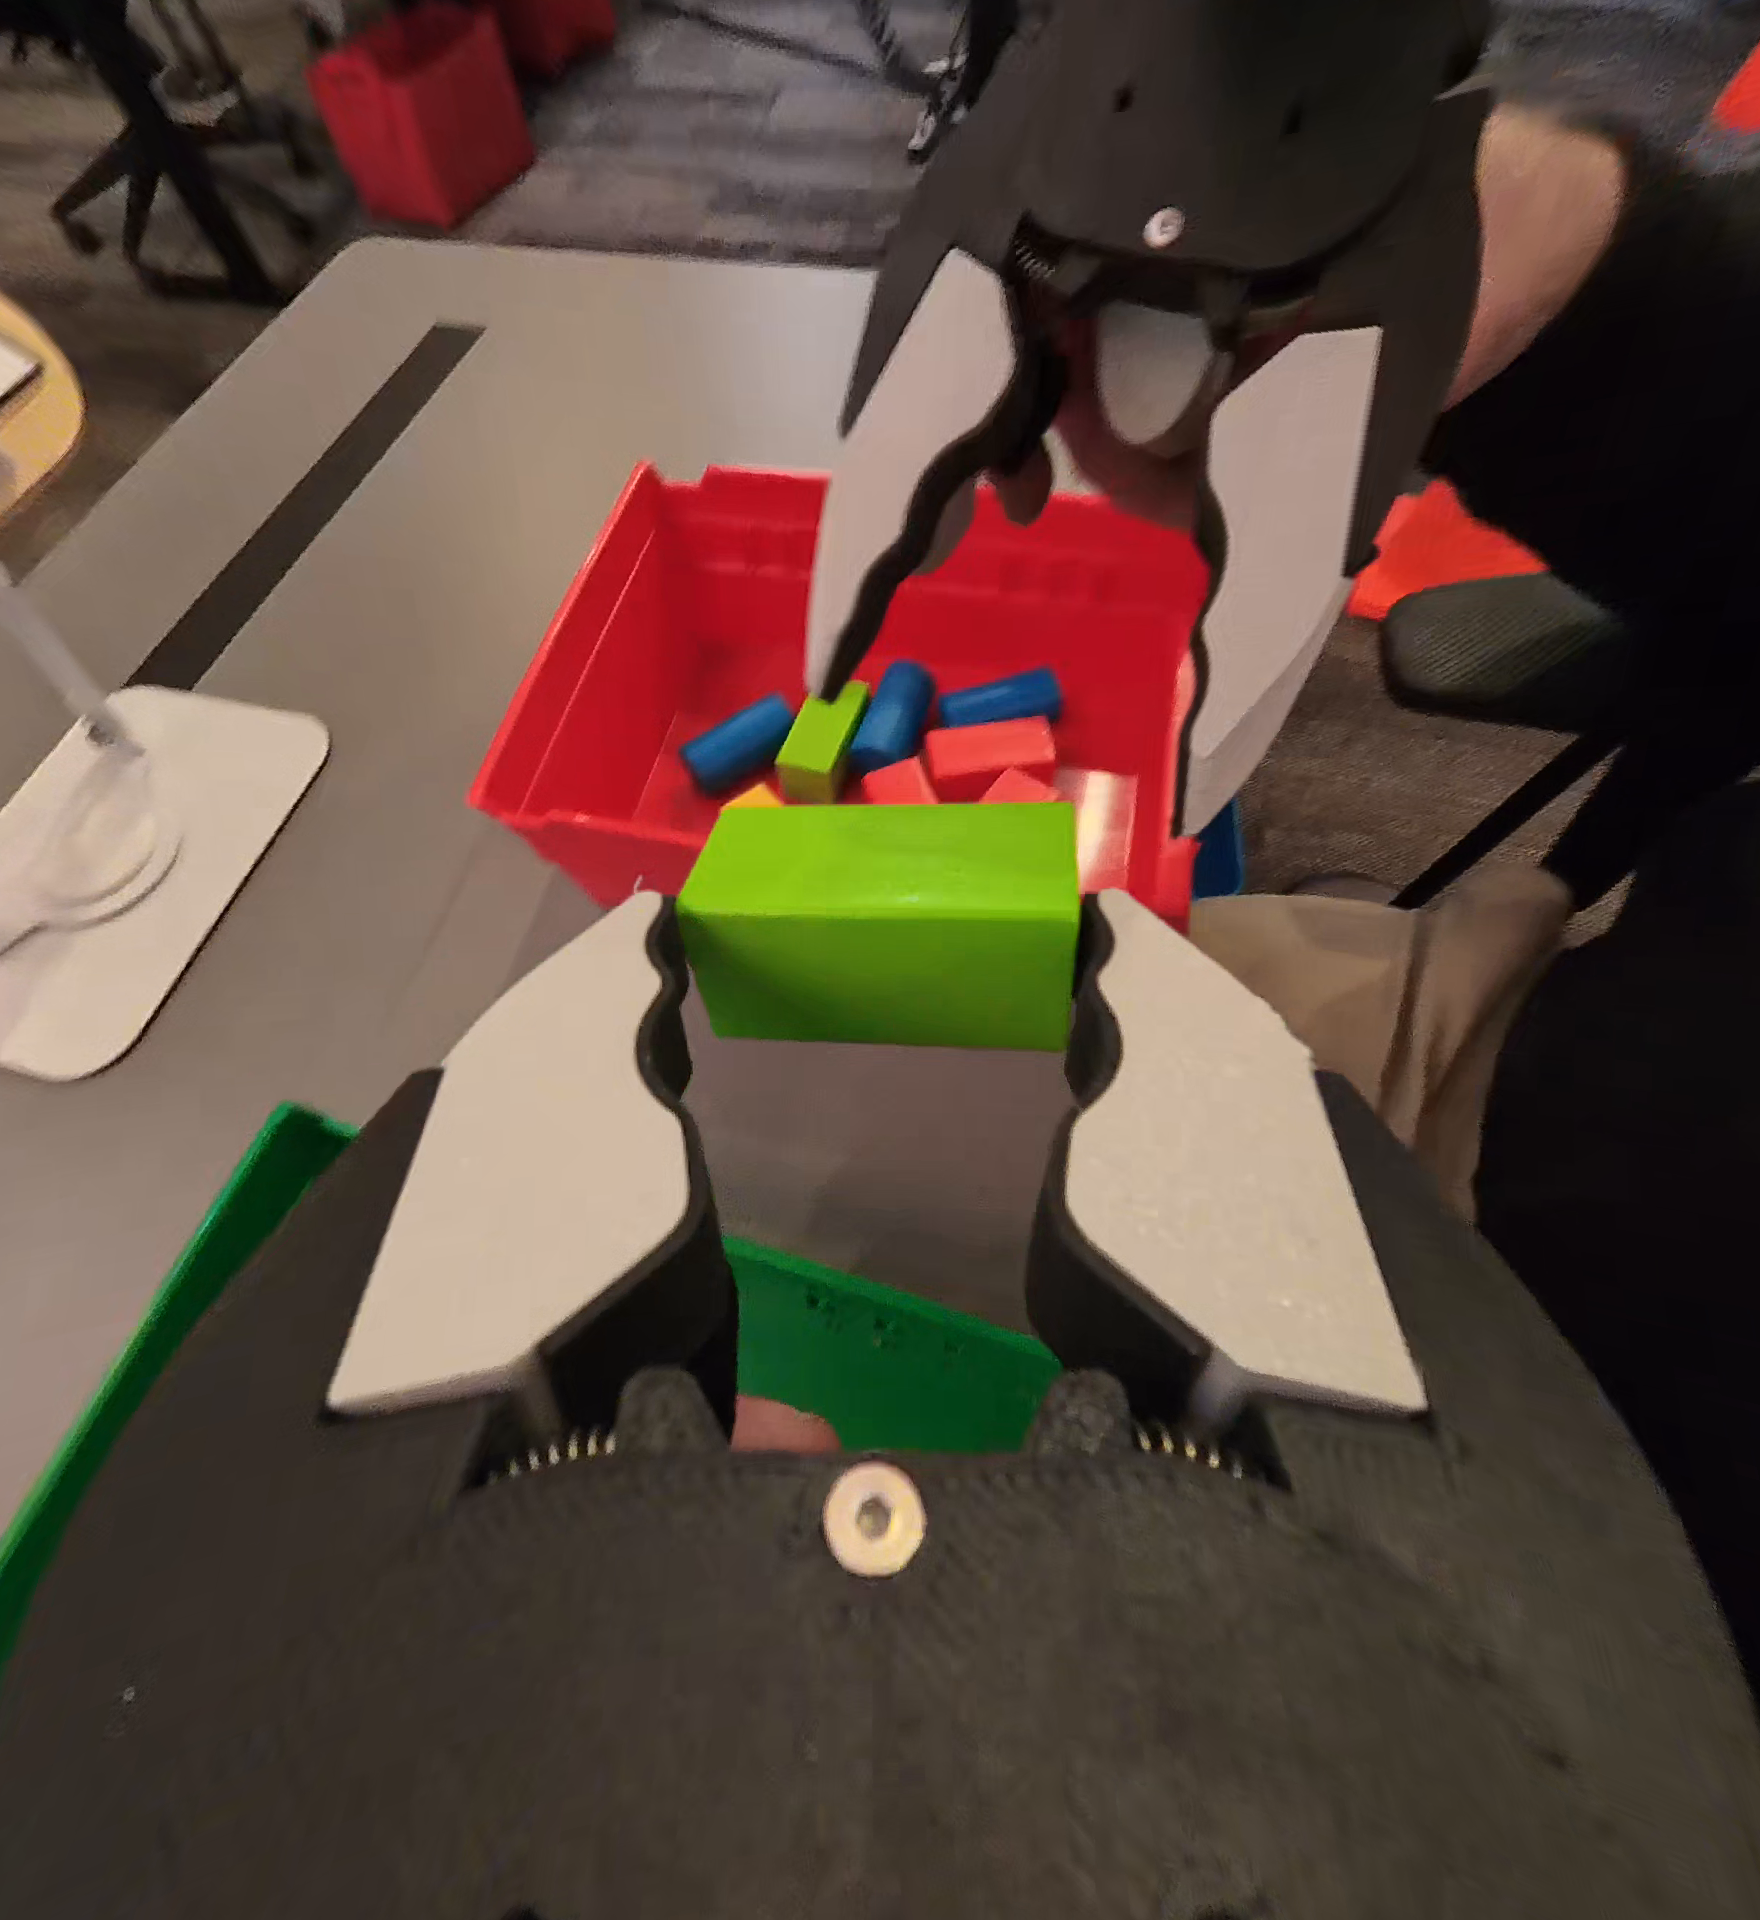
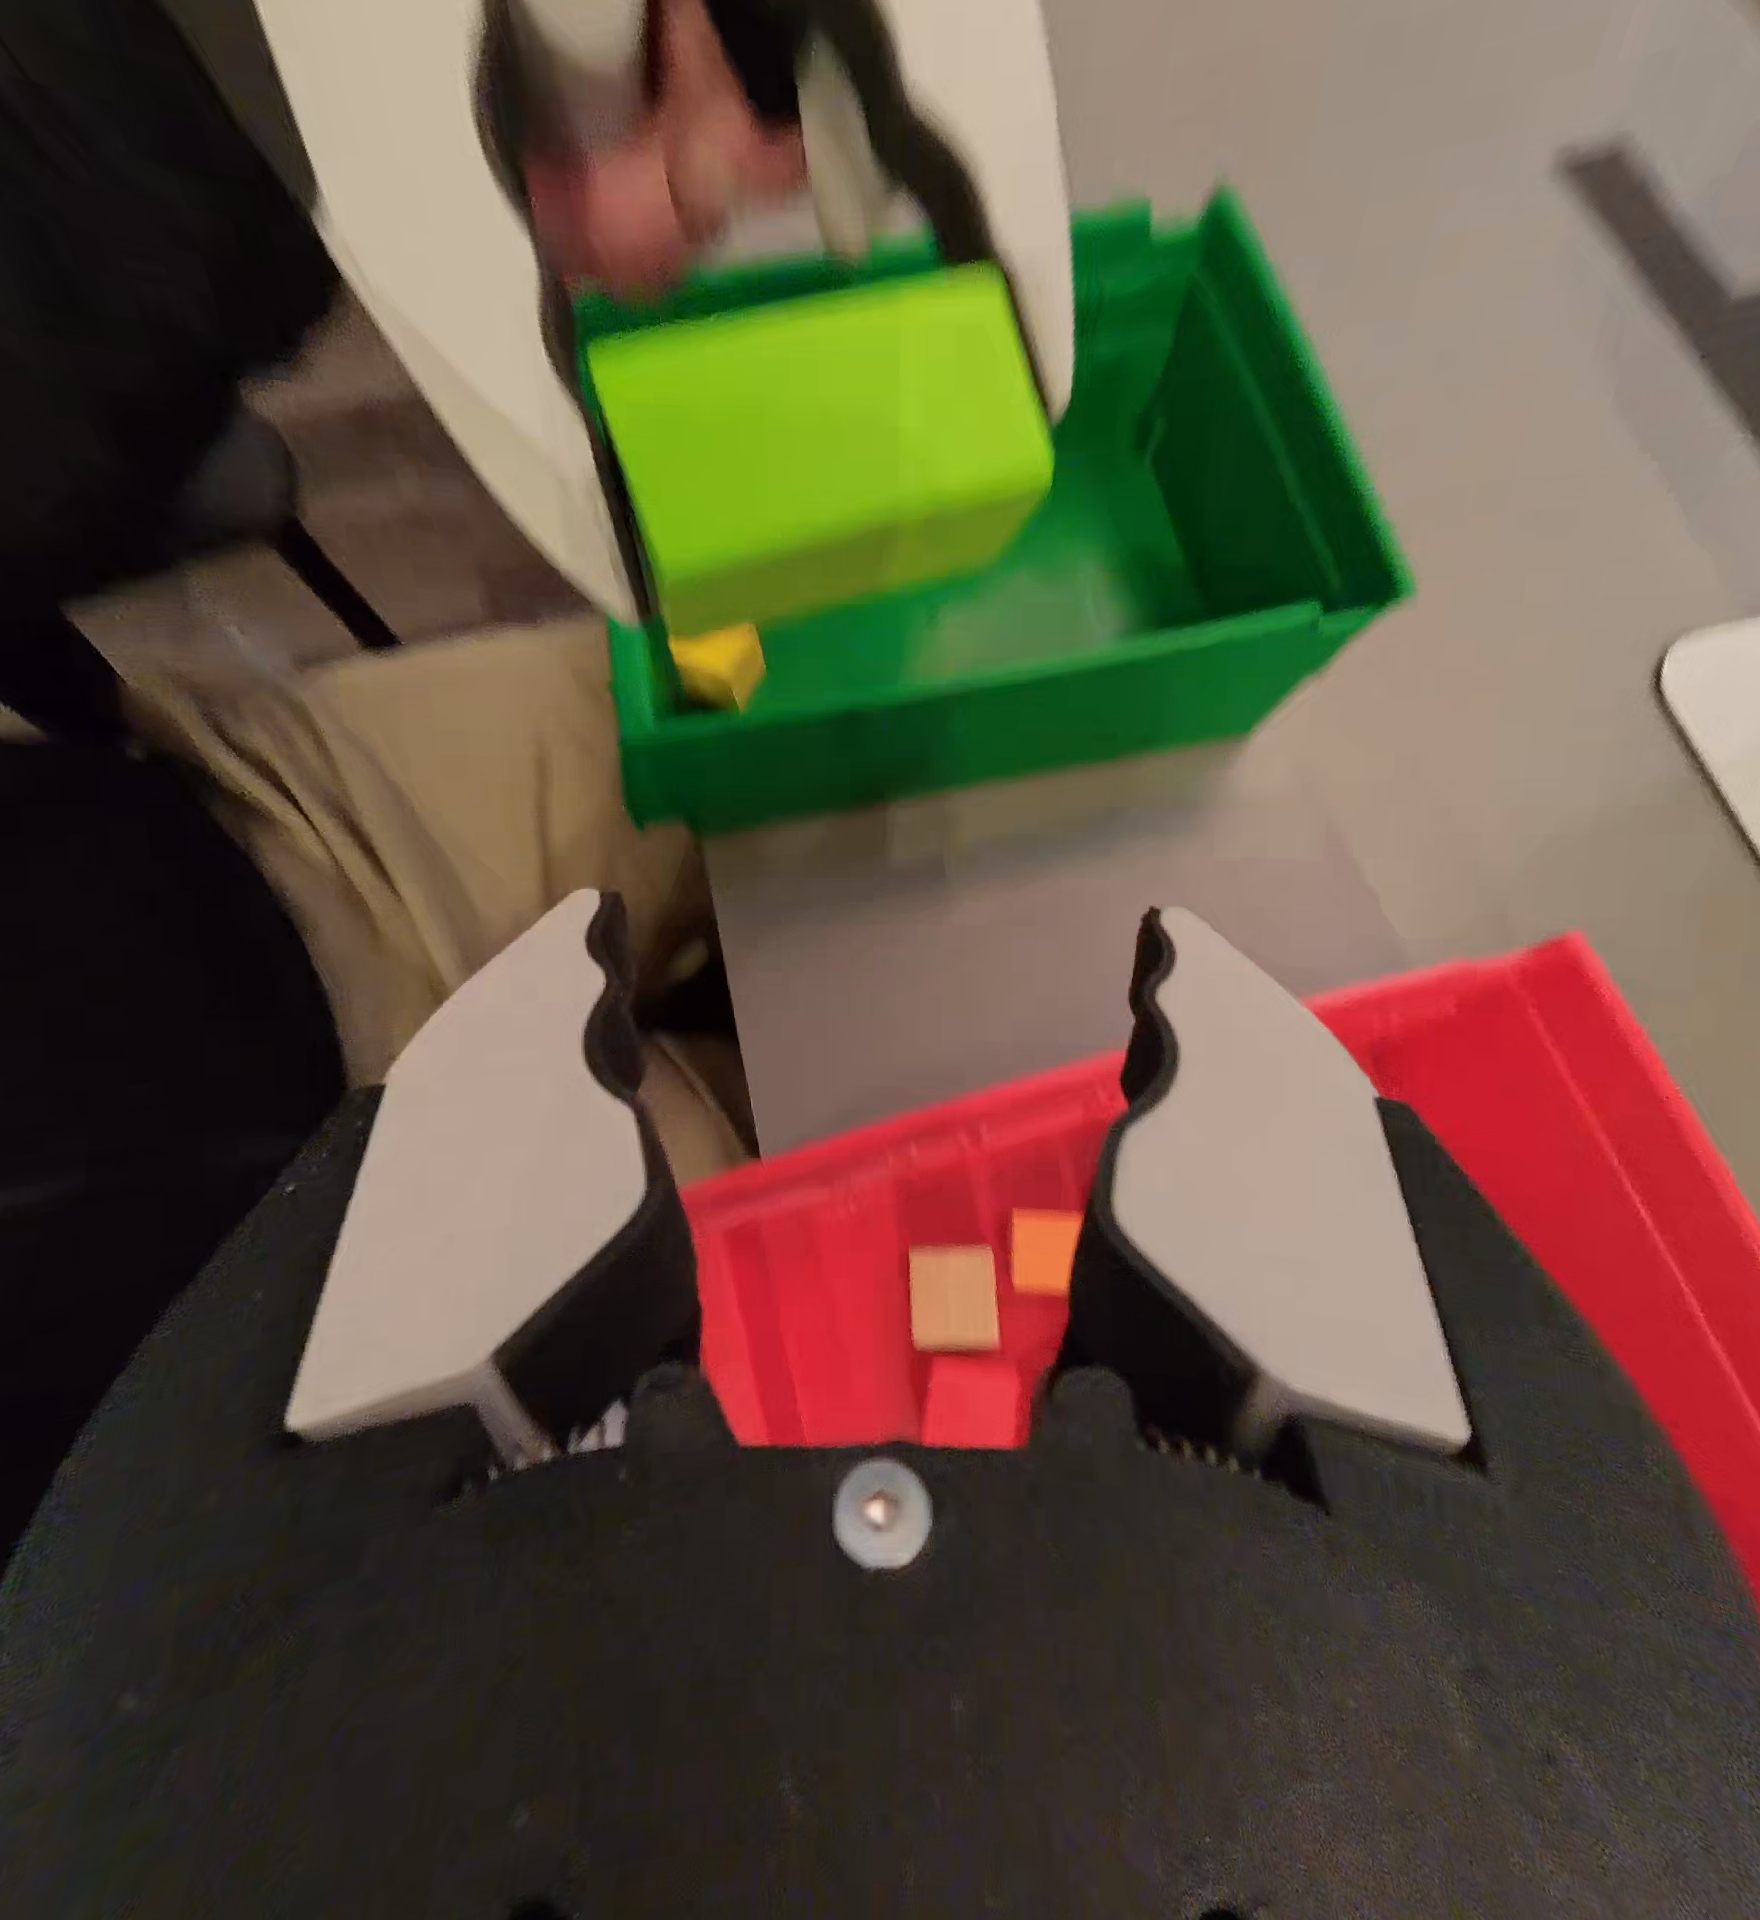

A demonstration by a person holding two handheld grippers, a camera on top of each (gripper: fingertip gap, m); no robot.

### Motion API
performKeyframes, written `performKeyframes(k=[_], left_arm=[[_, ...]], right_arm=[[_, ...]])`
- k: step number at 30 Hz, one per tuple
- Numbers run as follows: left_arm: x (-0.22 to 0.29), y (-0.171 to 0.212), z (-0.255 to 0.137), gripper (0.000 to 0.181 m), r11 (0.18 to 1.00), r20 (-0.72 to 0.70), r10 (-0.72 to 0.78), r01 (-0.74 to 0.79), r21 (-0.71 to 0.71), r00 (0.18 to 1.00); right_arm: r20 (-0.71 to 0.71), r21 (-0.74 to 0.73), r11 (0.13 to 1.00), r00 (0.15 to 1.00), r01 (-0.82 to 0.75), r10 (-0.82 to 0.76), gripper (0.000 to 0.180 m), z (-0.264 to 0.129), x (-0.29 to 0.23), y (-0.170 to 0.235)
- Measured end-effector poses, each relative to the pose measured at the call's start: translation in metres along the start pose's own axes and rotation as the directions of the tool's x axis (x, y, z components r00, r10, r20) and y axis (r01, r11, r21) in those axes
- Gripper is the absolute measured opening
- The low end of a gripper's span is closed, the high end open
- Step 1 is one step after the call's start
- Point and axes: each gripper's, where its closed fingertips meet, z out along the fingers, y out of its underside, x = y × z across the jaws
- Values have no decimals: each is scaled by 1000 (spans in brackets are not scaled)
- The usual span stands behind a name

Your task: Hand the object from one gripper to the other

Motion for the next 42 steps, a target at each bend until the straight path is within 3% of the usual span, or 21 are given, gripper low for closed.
performKeyframes(k=[4, 11, 18, 23, 37, 42], left_arm=[[13, -14, 8, 71, 999, -46, 19, -17, 37, 999], [29, -27, 16, 71, 996, -98, 53, -46, 74, 994], [39, -28, 17, 71, 995, -141, 67, -56, 82, 988], [41, -25, 18, 71, 995, -147, 75, -65, 70, 986], [40, -24, 17, 70, 997, -148, 55, -45, 69, 987], [33, -22, 16, 62, 997, -136, 28, -17, 80, 990]], right_arm=[[66, 220, 975, 998, -31, 17, 89, -16, -10, -30], [98, 302, 953, 995, -35, 6, 84, -18, -15, -36], [193, 347, 936, 981, -50, -19, 73, -19, -28, -40], [187, 341, 940, 982, -29, -38, 65, -18, -29, -39], [166, 336, 942, 985, -15, -43, 64, -21, -26, -40], [147, 329, 944, 989, -35, -15, 64, -27, -16, -36]])
